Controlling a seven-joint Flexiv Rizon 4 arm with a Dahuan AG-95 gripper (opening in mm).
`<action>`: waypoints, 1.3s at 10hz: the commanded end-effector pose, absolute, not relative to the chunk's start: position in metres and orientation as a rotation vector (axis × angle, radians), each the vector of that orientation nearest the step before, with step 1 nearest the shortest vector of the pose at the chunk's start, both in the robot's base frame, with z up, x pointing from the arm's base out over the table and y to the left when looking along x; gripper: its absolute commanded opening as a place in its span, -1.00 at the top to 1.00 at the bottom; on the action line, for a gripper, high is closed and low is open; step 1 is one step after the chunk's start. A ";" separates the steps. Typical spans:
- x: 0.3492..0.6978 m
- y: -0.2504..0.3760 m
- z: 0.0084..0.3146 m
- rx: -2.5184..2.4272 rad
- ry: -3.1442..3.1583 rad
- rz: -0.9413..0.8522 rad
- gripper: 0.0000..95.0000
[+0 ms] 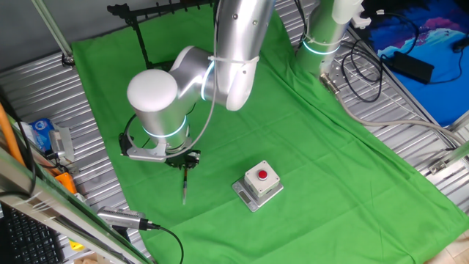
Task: Place the brush on the pen rack
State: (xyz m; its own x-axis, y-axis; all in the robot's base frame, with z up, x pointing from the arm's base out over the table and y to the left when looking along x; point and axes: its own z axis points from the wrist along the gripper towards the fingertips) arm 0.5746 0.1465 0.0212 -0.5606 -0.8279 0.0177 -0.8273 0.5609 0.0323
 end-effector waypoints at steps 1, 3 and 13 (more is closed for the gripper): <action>0.576 0.148 0.019 1.457 -2.752 -0.027 0.60; 0.576 0.149 0.017 1.460 -2.754 -0.024 0.60; 0.571 0.153 0.010 1.446 -2.792 0.001 1.00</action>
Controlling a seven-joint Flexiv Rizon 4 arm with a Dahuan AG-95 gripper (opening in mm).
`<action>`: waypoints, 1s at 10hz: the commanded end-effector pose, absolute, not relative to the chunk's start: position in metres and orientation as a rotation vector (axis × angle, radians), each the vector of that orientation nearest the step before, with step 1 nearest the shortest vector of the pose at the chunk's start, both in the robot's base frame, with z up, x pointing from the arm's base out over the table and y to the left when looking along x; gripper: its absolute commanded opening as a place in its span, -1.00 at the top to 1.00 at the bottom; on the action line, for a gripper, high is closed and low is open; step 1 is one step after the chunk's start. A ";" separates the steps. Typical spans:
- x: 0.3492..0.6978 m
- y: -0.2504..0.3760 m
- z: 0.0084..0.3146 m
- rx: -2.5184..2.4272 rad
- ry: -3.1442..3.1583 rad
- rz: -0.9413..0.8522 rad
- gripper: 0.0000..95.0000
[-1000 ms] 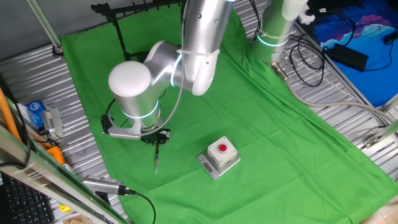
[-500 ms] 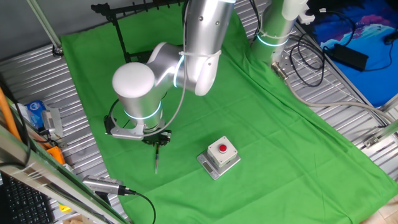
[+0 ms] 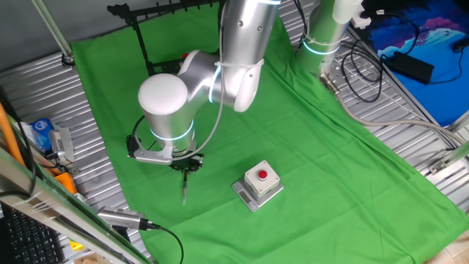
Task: Place the brush on the pen rack
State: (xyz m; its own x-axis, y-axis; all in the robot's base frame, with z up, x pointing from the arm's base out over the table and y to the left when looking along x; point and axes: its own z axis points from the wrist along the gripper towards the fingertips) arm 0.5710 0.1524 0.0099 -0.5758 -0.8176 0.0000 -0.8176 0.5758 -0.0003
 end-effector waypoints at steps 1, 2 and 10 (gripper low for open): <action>0.571 0.153 0.010 -1.440 2.787 -0.002 1.00; 0.571 0.153 0.010 -1.436 2.786 -0.003 1.00; 0.567 0.150 0.020 -1.387 2.851 0.008 1.00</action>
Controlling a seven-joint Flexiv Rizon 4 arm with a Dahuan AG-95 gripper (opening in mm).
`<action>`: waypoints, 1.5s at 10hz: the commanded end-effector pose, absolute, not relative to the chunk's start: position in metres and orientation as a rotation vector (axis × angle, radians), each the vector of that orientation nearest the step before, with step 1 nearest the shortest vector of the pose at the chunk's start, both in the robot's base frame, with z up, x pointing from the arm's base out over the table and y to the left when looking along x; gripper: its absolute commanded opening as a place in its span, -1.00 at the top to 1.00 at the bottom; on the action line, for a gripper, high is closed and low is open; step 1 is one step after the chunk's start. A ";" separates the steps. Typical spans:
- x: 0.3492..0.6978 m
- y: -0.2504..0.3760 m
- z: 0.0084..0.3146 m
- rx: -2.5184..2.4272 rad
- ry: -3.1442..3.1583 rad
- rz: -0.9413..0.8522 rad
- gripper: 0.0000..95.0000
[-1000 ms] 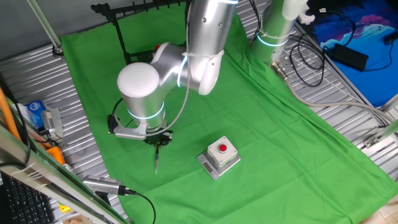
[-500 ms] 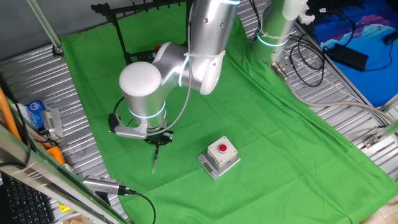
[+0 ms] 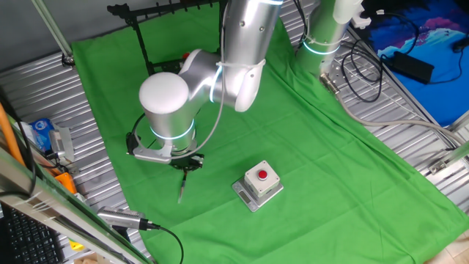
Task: Place the brush on the pen rack
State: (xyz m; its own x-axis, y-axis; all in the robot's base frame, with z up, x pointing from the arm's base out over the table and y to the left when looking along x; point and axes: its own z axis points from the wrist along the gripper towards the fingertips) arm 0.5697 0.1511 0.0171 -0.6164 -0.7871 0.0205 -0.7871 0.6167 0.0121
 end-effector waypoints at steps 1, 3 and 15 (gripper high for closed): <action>0.566 0.150 0.024 1.353 -2.786 -0.011 1.00; 0.559 0.147 0.041 1.333 -2.726 0.002 1.00; 0.550 0.087 0.151 1.396 -2.312 0.245 1.00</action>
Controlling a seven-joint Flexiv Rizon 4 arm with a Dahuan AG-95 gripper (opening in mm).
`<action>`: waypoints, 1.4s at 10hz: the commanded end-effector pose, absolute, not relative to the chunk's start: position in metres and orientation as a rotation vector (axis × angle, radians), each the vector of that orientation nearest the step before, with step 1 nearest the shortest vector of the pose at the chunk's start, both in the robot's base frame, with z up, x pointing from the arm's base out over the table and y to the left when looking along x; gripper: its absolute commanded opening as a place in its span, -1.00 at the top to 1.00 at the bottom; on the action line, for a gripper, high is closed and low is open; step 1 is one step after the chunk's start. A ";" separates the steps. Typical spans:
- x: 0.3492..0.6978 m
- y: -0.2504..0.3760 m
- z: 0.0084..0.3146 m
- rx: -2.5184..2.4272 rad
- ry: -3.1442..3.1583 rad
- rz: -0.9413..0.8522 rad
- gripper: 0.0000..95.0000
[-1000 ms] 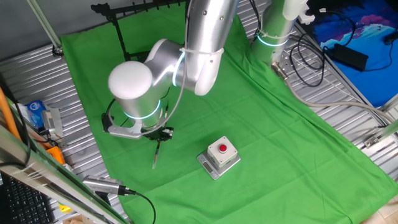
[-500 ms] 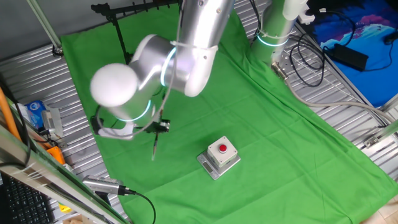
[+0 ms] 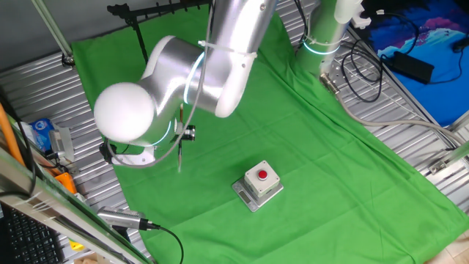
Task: Place the brush on the pen rack
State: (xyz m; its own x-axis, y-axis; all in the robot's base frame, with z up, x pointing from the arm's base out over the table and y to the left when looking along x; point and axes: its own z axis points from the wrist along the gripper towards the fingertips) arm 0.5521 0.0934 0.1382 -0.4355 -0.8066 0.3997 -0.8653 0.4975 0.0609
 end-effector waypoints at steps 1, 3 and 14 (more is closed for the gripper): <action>0.548 0.083 0.159 1.394 -2.269 0.275 1.00; 0.546 0.081 0.168 1.398 -2.203 0.324 1.00; 0.547 0.081 0.169 1.431 -2.235 0.303 1.00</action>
State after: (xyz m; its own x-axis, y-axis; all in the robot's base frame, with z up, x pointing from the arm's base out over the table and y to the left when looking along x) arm 0.5472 0.0804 0.1689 -0.3519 -0.7965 0.4917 -0.8972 0.4368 0.0654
